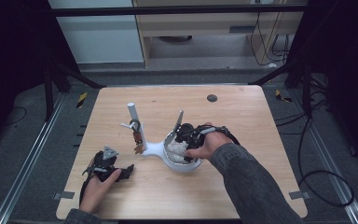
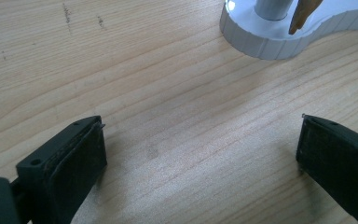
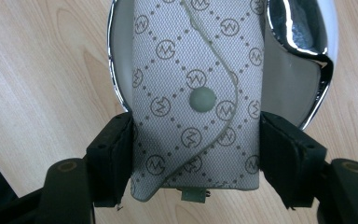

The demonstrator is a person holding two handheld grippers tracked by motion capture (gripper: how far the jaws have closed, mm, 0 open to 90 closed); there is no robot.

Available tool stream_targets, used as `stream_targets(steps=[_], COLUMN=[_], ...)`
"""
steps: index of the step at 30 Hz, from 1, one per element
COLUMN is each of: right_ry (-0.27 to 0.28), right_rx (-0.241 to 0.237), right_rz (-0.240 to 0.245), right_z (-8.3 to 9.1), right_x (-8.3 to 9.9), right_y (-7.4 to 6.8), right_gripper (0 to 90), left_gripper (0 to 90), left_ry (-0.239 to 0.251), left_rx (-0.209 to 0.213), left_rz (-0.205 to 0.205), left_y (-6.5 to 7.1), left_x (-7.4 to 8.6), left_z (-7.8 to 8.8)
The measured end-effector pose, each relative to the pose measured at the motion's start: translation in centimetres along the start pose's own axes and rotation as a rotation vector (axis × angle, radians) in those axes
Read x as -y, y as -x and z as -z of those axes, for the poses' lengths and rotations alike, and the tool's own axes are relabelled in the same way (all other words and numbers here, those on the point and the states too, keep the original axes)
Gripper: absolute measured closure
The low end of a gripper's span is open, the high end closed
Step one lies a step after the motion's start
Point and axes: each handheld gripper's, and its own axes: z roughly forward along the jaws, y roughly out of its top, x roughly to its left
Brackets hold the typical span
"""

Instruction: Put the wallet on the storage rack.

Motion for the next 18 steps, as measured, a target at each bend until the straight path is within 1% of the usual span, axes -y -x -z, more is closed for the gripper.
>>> stream_targets(steps=[8,18], right_ry=[-0.005,0.003], right_rx=[0.005,0.009], right_rz=[0.005,-0.003], right_z=[-0.34,-0.64], right_x=[-0.41,-0.64], right_y=[0.13,0.41], right_gripper=[31.3,31.3], left_gripper=[0.7,0.7], left_ry=[0.0,0.001], left_rx=[0.001,0.002], left_rz=[0.0,-0.001], left_y=[0.01,0.01], left_x=[0.0,0.0], left_z=[0.0,-0.01])
